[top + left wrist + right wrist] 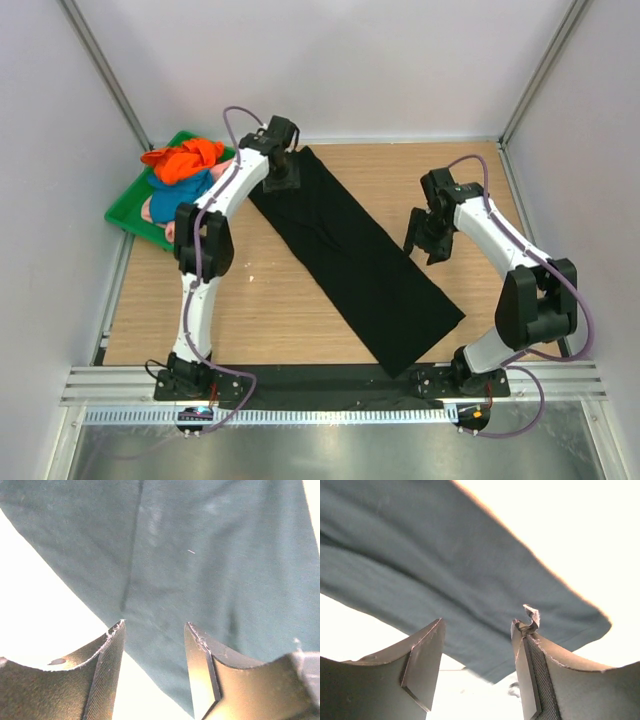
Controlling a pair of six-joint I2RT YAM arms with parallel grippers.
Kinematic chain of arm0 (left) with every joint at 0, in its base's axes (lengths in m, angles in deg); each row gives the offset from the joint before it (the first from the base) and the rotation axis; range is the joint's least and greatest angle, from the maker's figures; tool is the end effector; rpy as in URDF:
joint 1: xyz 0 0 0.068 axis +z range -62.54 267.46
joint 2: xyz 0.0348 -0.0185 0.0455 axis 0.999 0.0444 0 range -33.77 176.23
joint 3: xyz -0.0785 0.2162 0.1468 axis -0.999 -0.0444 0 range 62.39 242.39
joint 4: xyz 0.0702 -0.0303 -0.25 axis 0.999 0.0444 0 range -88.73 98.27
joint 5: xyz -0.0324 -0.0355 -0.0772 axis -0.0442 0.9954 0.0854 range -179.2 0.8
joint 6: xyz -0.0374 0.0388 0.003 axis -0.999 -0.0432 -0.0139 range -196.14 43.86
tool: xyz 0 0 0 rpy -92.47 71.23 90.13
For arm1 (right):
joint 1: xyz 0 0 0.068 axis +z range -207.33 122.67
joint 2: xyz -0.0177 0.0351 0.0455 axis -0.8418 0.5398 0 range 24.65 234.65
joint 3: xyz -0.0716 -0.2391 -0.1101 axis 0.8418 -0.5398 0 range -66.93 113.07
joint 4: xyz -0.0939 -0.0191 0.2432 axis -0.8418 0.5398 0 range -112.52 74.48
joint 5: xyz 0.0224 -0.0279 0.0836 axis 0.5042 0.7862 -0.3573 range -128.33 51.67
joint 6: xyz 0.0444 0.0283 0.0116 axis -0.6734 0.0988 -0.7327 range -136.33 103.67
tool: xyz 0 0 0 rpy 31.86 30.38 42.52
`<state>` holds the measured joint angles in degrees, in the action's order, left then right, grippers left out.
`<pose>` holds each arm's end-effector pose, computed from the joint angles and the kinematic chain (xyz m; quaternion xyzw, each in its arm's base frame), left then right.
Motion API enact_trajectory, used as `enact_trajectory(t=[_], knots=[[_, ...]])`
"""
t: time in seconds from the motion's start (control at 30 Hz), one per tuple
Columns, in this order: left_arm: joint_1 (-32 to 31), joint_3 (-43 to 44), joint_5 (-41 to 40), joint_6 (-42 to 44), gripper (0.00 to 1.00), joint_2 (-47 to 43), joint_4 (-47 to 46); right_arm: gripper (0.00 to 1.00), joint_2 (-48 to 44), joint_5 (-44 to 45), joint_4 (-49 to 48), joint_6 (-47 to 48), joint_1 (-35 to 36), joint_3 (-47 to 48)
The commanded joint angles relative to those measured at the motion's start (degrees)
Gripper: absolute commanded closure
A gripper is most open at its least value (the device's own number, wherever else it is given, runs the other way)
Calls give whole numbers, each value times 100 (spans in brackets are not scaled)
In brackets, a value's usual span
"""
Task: Fold and stack the t-shirts
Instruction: Fold the tshirt
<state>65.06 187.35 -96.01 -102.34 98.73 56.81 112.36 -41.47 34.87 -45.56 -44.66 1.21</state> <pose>0.4626 -0.1861 0.2379 -0.0460 0.9698 -0.0430 0.2355 0.2778 0.0643 0.2451 0.1400 0.9832 0.0661 0.0963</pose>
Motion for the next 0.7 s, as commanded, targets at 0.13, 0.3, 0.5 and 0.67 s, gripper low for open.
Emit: enact_trajectory(t=[0.13, 0.3, 0.5, 0.67], knots=[[-414, -491, 198, -1422, 51, -384, -554, 38, 502, 753, 204, 1008, -10, 297], [-687, -245, -268, -2151, 52, 108, -395, 37, 555, 657, -8, 937, 8, -54], [-863, -113, -699, -2645, 54, 828, -378, 36, 511, 656, -368, 806, 87, -642], [-855, 290, -664, -2566, 54, 1364, -501, 36, 520, 526, -763, 419, 289, -1083]])
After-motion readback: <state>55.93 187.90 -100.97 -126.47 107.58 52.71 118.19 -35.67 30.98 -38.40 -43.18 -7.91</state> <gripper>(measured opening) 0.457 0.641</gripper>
